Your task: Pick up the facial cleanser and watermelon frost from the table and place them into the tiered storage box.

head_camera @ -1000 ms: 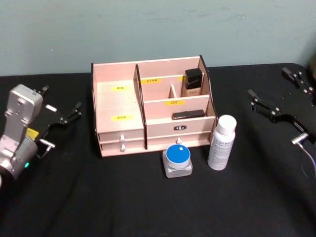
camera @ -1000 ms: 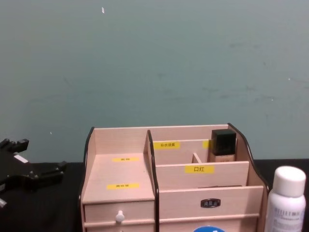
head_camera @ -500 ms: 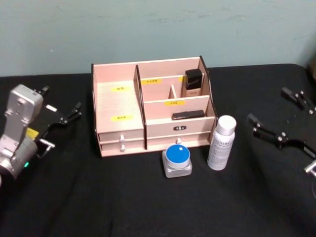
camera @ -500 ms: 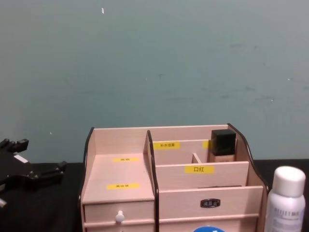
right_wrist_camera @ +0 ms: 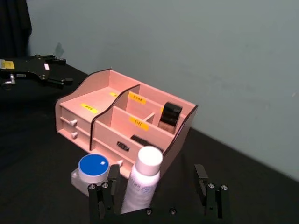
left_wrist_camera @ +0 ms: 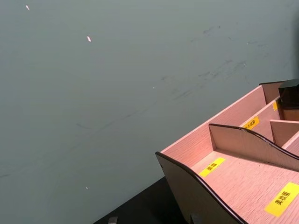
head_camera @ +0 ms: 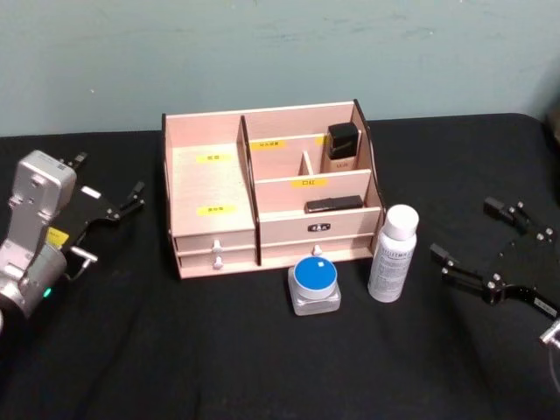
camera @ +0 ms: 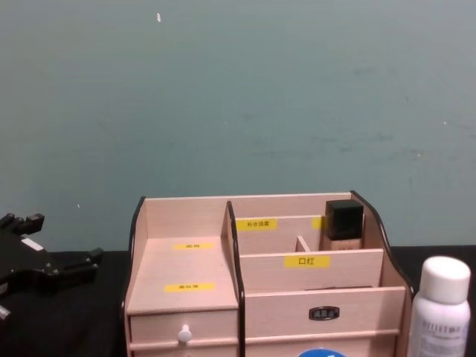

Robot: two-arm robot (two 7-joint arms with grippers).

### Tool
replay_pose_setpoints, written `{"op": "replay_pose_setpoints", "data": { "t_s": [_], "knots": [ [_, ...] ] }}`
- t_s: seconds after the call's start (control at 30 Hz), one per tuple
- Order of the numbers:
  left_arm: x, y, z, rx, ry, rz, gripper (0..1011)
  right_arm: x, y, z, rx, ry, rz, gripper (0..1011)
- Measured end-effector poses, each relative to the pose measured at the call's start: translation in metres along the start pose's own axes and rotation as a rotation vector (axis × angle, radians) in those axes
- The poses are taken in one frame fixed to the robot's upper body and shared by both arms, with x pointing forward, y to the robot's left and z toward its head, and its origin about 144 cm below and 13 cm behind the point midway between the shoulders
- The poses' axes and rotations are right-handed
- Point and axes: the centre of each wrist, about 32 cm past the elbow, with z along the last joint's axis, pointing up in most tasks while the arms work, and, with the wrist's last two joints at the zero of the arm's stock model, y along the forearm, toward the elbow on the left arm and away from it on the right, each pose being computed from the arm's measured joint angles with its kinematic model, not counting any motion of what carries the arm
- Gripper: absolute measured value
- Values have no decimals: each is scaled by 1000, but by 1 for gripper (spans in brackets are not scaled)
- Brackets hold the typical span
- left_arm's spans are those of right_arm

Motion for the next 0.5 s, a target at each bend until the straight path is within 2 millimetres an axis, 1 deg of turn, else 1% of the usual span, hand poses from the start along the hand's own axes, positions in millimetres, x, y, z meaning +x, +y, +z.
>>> {"op": "replay_pose_setpoints", "data": {
  "t_s": [0.13,0.3,0.5],
  "knots": [
    [0,0,0,0,0,0,1010,1,2,-6,-23,69,13,1000],
    [0,0,0,0,0,0,1010,2,6,-13,-41,111,21,1000],
    [0,0,0,0,0,0,1009,4,15,-28,-69,148,25,1000]
  ]
}}
